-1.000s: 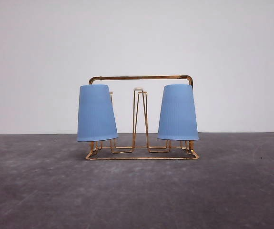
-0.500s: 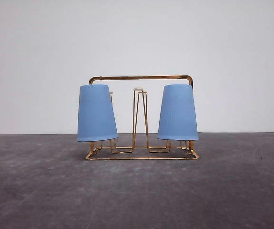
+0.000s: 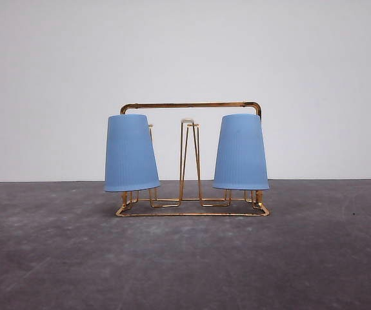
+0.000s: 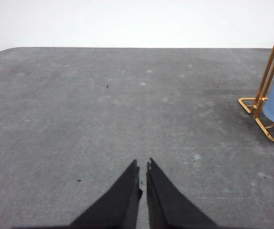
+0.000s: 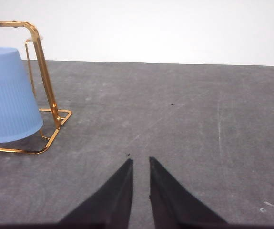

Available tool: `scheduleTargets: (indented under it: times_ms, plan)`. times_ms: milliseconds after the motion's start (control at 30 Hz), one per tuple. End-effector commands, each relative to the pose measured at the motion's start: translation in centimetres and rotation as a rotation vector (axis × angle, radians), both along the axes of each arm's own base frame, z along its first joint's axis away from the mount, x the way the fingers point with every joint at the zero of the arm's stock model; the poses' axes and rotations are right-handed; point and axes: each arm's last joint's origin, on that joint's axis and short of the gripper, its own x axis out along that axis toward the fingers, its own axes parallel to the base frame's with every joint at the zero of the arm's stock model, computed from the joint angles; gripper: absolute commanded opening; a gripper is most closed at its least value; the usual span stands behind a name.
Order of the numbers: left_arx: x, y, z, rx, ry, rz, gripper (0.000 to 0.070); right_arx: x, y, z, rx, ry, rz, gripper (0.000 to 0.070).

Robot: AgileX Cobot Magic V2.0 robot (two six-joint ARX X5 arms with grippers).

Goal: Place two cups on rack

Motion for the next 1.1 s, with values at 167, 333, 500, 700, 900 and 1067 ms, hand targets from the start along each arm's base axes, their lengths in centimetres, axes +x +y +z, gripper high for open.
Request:
scheduleTargets:
  times_ms: [167,333,500,700,900,1067]
  plan:
    - [0.08,0.00,-0.28,0.007,-0.004,-0.001,0.0004,0.03,-0.02,0.03,0.010,-0.007,-0.004,0.0061]
    - [0.08,0.00,-0.28,0.007,-0.004,-0.001,0.0004,0.03,-0.02,0.03,0.010,-0.007,-0.004,0.0061]
    - [0.08,0.00,-0.28,0.007,-0.004,-0.001,0.0004,0.03,-0.02,0.03,0.010,-0.007,-0.004,0.0062]
    - [0.08,0.00,-0.28,0.007,-0.004,-0.001,0.0004,0.03,-0.02,0.03,0.010,-0.006,-0.004,0.0062]
    - [0.08,0.00,-0.28,0.007,-0.004,-0.001,0.0004,0.03,-0.02,0.03,0.010,-0.007,-0.004,0.0062]
    - [0.08,0.00,-0.28,0.007,-0.004,-0.001,0.0004,0.03,-0.02,0.03,0.010,-0.007,-0.004,0.0062]
